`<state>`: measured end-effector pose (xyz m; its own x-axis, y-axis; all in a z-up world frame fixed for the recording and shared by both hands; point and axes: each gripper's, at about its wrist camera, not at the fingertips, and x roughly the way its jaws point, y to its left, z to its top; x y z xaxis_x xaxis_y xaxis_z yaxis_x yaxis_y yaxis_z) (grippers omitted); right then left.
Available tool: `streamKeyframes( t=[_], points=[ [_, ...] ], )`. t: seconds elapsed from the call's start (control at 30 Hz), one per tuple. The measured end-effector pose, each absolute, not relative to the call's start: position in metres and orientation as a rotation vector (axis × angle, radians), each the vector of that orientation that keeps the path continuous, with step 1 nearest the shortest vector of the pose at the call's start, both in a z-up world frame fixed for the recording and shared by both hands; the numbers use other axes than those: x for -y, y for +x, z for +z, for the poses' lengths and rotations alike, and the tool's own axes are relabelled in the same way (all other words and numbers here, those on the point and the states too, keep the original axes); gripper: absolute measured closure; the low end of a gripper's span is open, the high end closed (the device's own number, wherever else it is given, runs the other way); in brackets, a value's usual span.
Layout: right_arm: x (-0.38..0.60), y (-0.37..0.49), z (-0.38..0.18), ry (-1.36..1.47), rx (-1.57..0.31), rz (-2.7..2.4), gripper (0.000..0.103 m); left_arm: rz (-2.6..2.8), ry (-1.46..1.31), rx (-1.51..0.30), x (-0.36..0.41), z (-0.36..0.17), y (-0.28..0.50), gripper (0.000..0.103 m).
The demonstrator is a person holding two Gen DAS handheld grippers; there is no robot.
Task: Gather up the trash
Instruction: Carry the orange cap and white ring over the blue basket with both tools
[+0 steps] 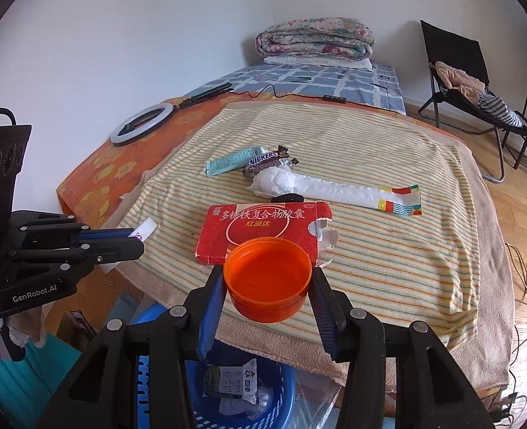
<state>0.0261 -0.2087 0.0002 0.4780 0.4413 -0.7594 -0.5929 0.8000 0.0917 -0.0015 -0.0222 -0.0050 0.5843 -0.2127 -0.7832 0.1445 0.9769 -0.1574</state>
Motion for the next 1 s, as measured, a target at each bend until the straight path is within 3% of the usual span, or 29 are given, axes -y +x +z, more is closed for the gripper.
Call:
streamKeyframes(
  t=[1.0],
  points=[
    [0.217, -0.05, -0.08, -0.221, -1.044, 0.668, 0.055, -0.213, -0.083, -1.123, 0.041, -0.098, -0.064, 0.099]
  ],
)
